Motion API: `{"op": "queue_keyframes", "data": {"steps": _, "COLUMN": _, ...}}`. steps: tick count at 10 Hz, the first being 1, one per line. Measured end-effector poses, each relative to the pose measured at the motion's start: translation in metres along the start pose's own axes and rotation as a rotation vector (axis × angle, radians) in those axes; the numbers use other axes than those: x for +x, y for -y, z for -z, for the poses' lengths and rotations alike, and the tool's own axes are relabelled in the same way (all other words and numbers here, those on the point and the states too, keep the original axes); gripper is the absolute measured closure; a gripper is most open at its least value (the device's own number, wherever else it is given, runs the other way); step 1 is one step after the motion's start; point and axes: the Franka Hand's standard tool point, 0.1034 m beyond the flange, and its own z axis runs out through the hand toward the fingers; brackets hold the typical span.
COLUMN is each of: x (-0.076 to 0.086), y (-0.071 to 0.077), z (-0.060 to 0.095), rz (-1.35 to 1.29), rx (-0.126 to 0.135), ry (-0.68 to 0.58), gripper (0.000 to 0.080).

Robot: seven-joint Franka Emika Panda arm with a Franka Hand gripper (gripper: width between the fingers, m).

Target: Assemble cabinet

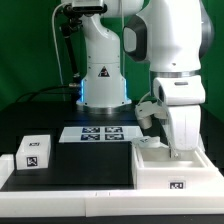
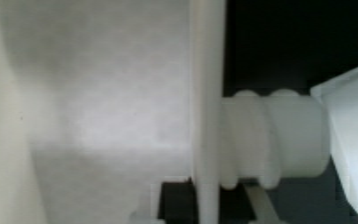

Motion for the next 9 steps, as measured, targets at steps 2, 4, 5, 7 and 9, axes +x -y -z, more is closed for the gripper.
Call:
{"op": "queue_keyframes", "data": {"steps": 2, "x": -0.001, "y": 0.000, "z": 0.000, "rz": -0.005, "rx": 0.000, "ry": 0.000, "gripper": 0.0761}}
{"op": "queue_keyframes", "data": {"steps": 4, "x": -0.001, "y": 0.000, "z": 0.000, "rz": -0.006, "rx": 0.001, "ry": 0.000, "gripper": 0.0604}}
{"op": "queue_keyframes", "data": {"steps": 5, "x": -0.001, "y": 0.000, "z": 0.000, "rz": -0.006, "rx": 0.001, "ry": 0.000, "gripper": 0.0466}}
{"op": "queue_keyframes", "data": {"steps": 7, "x": -0.001, "y": 0.000, "z": 0.003, "rz": -0.037, "rx": -0.009, "ry": -0.002, "gripper": 0.0294}}
{"op": "queue_keyframes", "data": {"steps": 9, "x": 0.000, "y": 0.015, "z": 0.018, "rz": -0.112, "rx": -0.040, "ry": -0.009, "gripper": 0.0098}}
